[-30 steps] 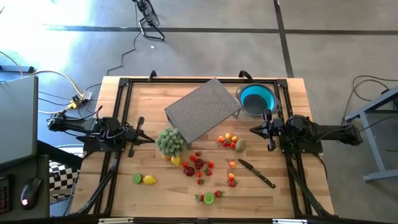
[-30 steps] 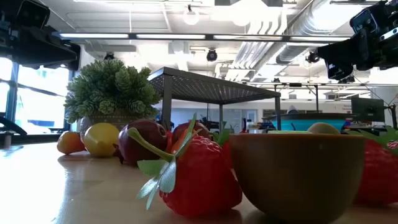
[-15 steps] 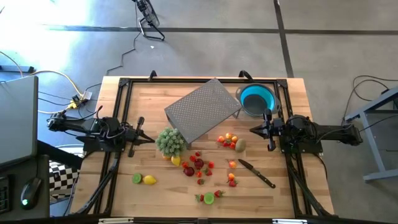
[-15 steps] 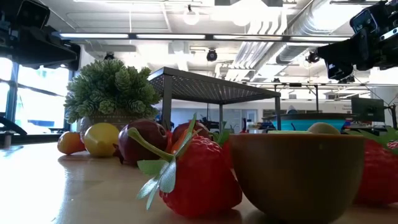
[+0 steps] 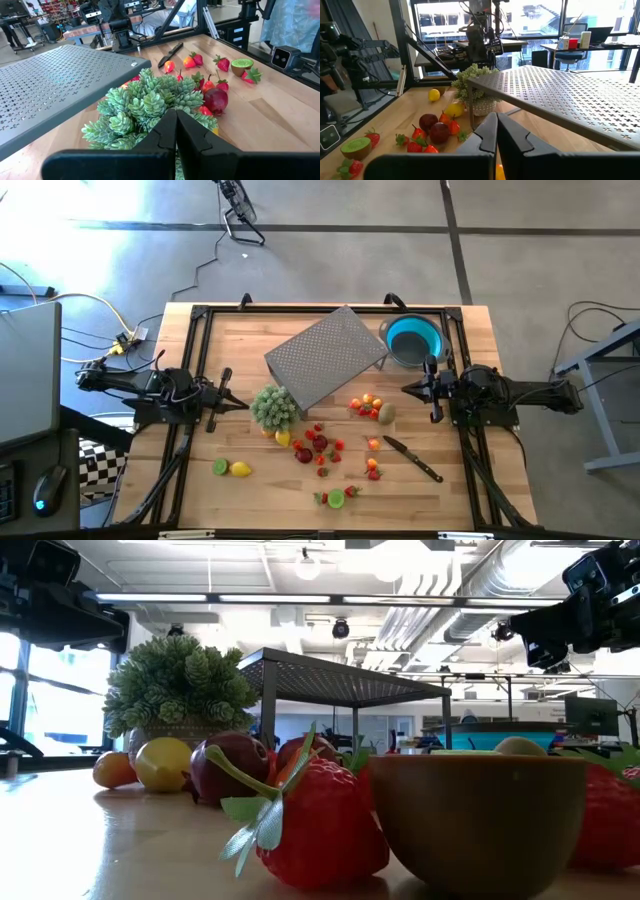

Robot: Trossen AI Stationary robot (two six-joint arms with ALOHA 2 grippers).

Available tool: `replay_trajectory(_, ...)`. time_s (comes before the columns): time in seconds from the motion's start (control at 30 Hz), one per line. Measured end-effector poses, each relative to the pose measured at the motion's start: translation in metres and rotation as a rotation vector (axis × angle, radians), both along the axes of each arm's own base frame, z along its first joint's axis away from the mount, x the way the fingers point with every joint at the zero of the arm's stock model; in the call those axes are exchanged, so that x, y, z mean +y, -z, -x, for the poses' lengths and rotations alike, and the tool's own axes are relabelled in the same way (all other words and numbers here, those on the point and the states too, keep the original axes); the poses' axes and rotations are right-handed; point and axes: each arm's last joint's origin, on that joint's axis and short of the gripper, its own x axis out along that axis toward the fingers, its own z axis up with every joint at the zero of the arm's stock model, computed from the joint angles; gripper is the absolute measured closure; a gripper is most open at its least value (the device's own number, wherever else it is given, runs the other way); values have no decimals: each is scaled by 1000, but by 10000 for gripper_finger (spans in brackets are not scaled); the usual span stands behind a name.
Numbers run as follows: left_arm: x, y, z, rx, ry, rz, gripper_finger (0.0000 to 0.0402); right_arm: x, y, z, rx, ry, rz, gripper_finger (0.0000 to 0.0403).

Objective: Pick & Place Fruit

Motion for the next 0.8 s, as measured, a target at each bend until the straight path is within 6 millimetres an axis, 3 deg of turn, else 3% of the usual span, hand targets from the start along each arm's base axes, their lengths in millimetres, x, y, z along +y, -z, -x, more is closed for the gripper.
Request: replay_trajectory(0.8, 0, 0, 0, 6, -5, 32, 401, 0, 0, 0, 0, -1, 4, 401)
